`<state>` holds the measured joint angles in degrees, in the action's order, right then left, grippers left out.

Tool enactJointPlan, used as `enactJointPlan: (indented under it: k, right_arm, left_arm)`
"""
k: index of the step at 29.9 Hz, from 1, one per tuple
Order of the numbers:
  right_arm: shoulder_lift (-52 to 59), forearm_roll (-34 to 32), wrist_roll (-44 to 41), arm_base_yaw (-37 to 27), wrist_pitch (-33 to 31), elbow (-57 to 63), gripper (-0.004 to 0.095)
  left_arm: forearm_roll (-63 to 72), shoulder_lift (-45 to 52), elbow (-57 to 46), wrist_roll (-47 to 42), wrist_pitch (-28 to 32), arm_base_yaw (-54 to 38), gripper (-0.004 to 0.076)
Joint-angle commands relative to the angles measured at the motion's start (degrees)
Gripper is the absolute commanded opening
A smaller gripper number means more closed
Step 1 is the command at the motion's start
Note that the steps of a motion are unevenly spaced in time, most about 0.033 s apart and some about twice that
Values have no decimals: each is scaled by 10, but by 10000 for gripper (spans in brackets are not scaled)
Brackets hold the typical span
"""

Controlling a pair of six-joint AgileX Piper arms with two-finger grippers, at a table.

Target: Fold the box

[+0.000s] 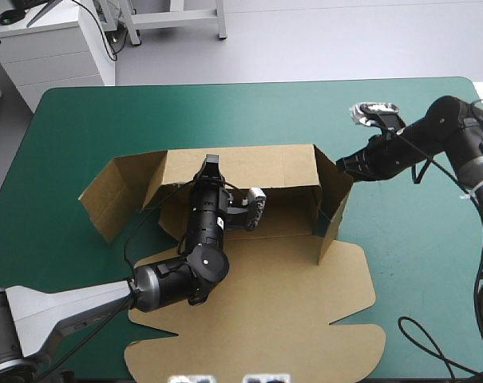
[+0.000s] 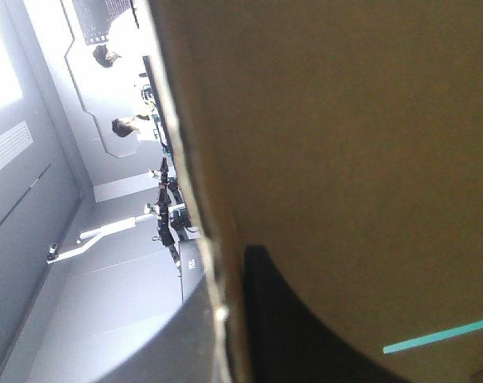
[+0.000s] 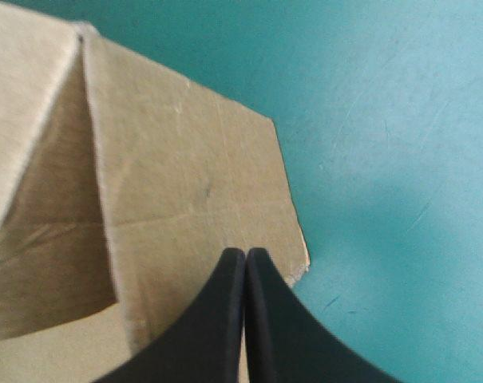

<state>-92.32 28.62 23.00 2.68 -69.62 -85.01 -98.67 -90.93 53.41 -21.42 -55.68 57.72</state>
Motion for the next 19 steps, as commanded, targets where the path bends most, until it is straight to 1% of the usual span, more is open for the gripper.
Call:
enactJointPlan:
  k: [1, 4, 8, 10, 12, 16, 19]
  right_arm:
    - [45, 35, 27, -2, 50, 44, -14]
    - [67, 65, 52, -2, 80, 91, -14]
    - [104, 118, 104, -2, 142, 160, -14]
    - [127, 135, 132, -2, 177, 197, -14]
    - [143, 144, 161, -2, 199, 229, -14]
    - [164, 174, 214, -2, 203, 278, -14]
    - [167, 191, 251, -2, 203, 293, -13]
  left_arm:
    - [-62, 22, 13, 3, -20, 0, -8]
    - [-62, 22, 13, 3, -20, 0, -8]
    - [-62, 22, 13, 3, -20, 0, -8]
    - [-62, 22, 13, 3, -20, 0, -8]
    - [-62, 22, 13, 1, -20, 0, -8]
    - [-62, 22, 13, -3, -20, 0, -8]
    - [-62, 22, 13, -3, -20, 0, -8]
